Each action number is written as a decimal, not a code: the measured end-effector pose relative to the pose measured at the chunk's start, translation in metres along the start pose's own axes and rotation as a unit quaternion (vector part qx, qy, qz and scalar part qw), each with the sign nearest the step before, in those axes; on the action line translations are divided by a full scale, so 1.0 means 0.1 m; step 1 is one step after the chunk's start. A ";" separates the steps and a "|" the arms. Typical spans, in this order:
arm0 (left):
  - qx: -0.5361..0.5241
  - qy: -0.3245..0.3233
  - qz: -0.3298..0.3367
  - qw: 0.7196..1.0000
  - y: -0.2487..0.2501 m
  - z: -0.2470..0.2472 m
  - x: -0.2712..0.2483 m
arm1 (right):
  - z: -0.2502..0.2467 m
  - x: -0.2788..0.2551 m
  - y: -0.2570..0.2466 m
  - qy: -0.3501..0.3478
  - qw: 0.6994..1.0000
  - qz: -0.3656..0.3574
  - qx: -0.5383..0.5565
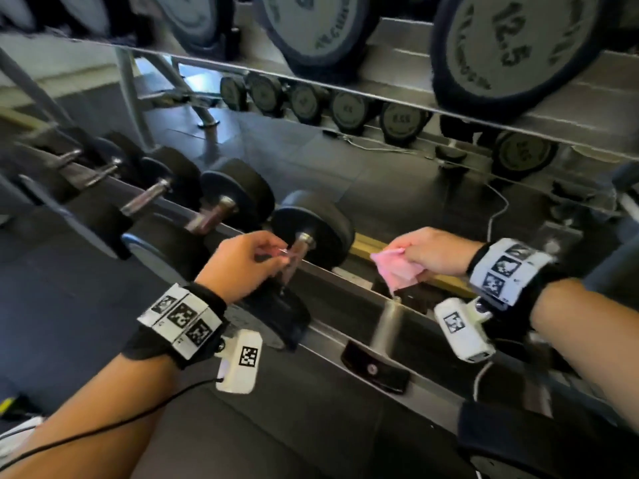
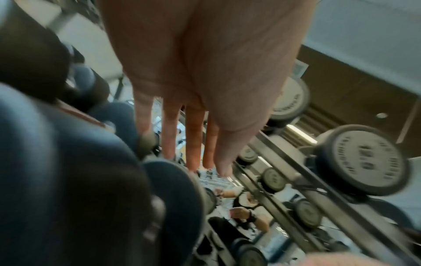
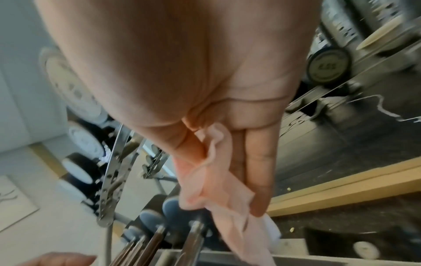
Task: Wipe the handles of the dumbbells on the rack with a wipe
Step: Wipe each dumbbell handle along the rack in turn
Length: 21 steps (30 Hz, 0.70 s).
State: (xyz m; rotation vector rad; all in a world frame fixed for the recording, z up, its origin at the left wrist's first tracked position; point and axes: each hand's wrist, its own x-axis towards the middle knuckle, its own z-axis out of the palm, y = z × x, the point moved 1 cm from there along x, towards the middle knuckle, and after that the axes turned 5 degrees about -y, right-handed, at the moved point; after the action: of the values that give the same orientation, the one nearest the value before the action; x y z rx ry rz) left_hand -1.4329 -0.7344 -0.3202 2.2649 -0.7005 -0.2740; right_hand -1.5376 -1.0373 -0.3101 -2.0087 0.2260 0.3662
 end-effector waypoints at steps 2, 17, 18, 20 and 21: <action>0.044 0.020 -0.037 0.998 -0.18 -0.08 0.03 | 0.22 0.41 -0.24 0.006 1.000 -0.025 -0.004; -0.190 -0.007 -0.113 0.975 -0.66 0.07 0.07 | 1.01 1.38 -0.36 -0.007 0.881 -0.189 -0.434; -0.203 0.008 -0.118 0.972 -0.67 0.08 0.05 | 1.06 1.39 -0.33 -0.014 0.873 -0.187 -0.449; -0.186 0.035 -0.133 0.973 -0.69 0.13 0.01 | 1.10 1.43 -0.29 -0.030 0.870 -0.176 -0.460; -0.174 0.044 -0.140 0.974 -0.71 0.15 0.00 | 1.11 1.46 -0.29 -0.045 0.870 -0.177 -0.459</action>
State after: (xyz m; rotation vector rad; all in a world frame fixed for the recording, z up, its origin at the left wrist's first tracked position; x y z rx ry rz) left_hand -1.4104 -0.7021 -0.3817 2.0185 -0.2575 -0.3950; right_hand -1.4096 -0.9249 -0.3835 -2.8855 -0.4737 0.3615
